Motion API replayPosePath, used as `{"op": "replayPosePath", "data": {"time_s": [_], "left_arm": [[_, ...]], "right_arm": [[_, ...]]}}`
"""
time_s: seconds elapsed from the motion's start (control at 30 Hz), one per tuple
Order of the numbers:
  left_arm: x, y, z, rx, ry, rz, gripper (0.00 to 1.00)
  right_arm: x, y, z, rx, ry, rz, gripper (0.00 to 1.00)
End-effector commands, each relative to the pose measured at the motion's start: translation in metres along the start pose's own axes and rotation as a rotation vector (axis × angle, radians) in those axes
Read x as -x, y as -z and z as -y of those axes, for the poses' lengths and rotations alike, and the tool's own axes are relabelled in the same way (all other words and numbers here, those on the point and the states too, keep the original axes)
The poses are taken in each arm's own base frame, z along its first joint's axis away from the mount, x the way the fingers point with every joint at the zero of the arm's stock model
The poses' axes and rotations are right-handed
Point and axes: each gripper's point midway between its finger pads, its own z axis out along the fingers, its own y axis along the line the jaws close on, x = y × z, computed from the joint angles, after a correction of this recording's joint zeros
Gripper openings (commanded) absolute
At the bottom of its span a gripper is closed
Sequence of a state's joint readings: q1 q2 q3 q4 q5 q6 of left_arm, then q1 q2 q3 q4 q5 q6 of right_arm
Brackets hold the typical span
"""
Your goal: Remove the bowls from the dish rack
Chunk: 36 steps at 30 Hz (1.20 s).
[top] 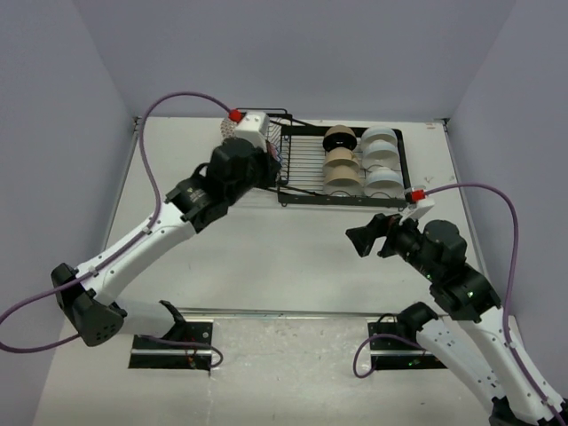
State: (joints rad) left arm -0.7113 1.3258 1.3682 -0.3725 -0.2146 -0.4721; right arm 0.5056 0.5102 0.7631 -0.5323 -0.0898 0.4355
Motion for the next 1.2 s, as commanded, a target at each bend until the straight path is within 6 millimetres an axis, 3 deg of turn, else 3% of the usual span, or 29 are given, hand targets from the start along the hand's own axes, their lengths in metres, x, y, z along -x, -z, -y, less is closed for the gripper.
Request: {"op": "replayPosePath", "data": {"time_s": [0.0, 0.03, 0.13, 0.17, 0.33, 0.47, 0.57, 0.67, 0.7, 0.9, 1.0, 1.03, 1.17], "left_arm": [[-0.068, 0.008, 0.022, 0.057, -0.131, -0.139, 0.0], [-0.102, 0.013, 0.037, 0.02, -0.162, -0.199, 0.0], [-0.156, 0.015, 0.054, 0.011, -0.223, -0.281, 0.0], [-0.177, 0.019, 0.068, -0.012, -0.257, -0.31, 0.0], [-0.224, 0.016, 0.106, -0.089, -0.329, -0.382, 0.0], [-0.281, 0.003, 0.128, -0.163, -0.392, -0.486, 0.0], [-0.3, -0.009, 0.147, -0.196, -0.413, -0.506, 0.0], [-0.32, -0.019, 0.153, -0.183, -0.451, -0.535, 0.0], [-0.316, -0.022, 0.161, -0.186, -0.449, -0.524, 0.0], [-0.331, -0.023, 0.17, -0.186, -0.477, -0.556, 0.0], [-0.329, -0.02, 0.171, -0.184, -0.476, -0.553, 0.34], [-0.324, -0.019, 0.172, -0.182, -0.47, -0.547, 0.58], [-0.294, -0.017, 0.17, -0.131, -0.471, -0.481, 0.72]], "right_arm": [[0.019, 0.011, 0.023, -0.169, -0.056, 0.074, 0.99], [0.025, 0.02, 0.035, -0.245, -0.066, 0.099, 0.99], [0.037, 0.041, 0.043, -0.319, -0.089, 0.148, 0.99], [0.042, 0.048, 0.05, -0.362, -0.097, 0.179, 0.99], [0.059, 0.083, 0.056, -0.434, -0.102, 0.241, 0.99], [0.065, 0.104, 0.064, -0.493, -0.099, 0.273, 0.99], [0.068, 0.112, 0.066, -0.505, -0.097, 0.293, 0.99], [0.066, 0.112, 0.065, -0.497, -0.092, 0.288, 0.99], [0.064, 0.111, 0.065, -0.498, -0.089, 0.281, 0.99], [0.059, 0.108, 0.067, -0.5, -0.08, 0.267, 0.99], [0.059, 0.105, 0.066, -0.491, -0.073, 0.258, 0.99], [0.059, 0.104, 0.065, -0.487, -0.072, 0.255, 0.99], [0.057, 0.095, 0.063, -0.475, -0.065, 0.228, 0.99]]}}
